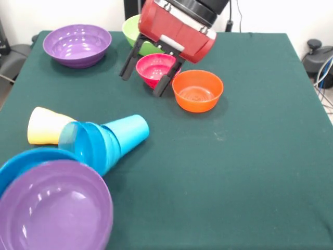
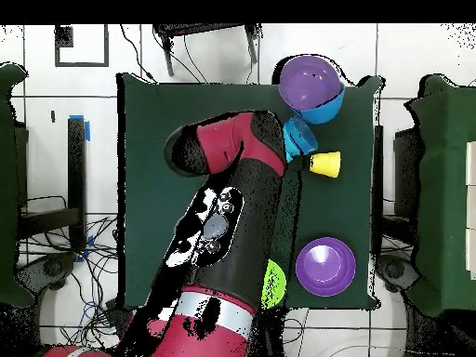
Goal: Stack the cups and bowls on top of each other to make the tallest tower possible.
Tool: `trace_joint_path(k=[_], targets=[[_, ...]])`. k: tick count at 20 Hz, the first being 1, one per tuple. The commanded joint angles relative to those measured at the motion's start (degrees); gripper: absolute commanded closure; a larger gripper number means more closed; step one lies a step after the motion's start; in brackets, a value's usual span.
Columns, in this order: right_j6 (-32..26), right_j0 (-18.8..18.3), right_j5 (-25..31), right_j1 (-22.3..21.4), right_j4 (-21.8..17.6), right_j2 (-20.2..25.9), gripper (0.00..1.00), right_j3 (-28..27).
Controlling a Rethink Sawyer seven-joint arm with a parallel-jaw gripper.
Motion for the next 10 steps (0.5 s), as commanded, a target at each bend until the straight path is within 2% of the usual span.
trace_joint_path(k=[1,10], targets=[[0.52,1.01,-4.06,4.26,-2.31,7.56,0.0,0.42],[-1.99,-0.94,-6.14,2.47,-2.85,8.66,0.0,3.8]])
